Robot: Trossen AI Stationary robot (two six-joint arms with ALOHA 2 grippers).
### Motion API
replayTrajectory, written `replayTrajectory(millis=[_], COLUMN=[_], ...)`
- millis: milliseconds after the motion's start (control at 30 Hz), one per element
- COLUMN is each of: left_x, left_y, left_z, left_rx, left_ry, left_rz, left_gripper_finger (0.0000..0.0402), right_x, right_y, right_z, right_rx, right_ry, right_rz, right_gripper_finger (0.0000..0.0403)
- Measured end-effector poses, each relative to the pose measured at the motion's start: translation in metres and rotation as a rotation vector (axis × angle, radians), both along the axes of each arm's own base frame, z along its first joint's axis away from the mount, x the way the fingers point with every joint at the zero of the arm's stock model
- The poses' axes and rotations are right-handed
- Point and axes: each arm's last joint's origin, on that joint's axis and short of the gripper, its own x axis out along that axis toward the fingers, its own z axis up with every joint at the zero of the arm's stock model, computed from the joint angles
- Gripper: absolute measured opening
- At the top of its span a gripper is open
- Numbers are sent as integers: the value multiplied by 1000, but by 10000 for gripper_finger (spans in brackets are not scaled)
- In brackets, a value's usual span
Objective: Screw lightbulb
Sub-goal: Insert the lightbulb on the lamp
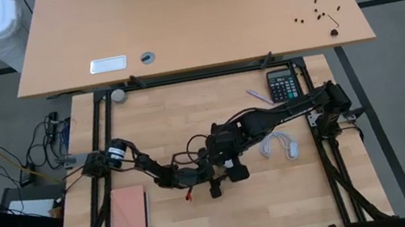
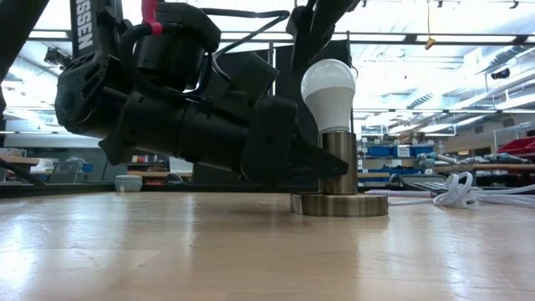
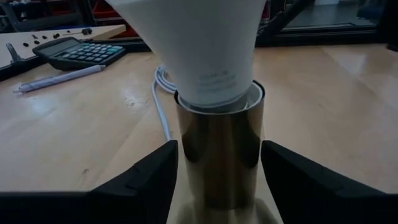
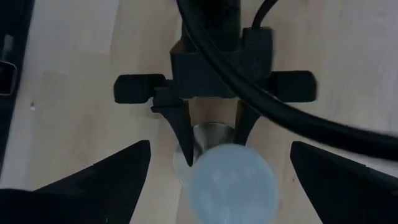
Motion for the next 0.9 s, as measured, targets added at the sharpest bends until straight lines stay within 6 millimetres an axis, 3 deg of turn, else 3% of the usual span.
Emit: replayTrajectory(millis=[300, 900], left_x=[0, 6], left_y=[0, -2], left_z=[-1, 2], left_rx=[0, -23], left_ry=[9, 7], left_rz=[1, -9], left_gripper_finger=[234, 234], right_x=[9, 14], right_y=[2, -1], right_z=[-32, -41], right_rx=[-33, -37], right_ry=[126, 149], right_rz=[40, 30], right_gripper_finger=[398, 387])
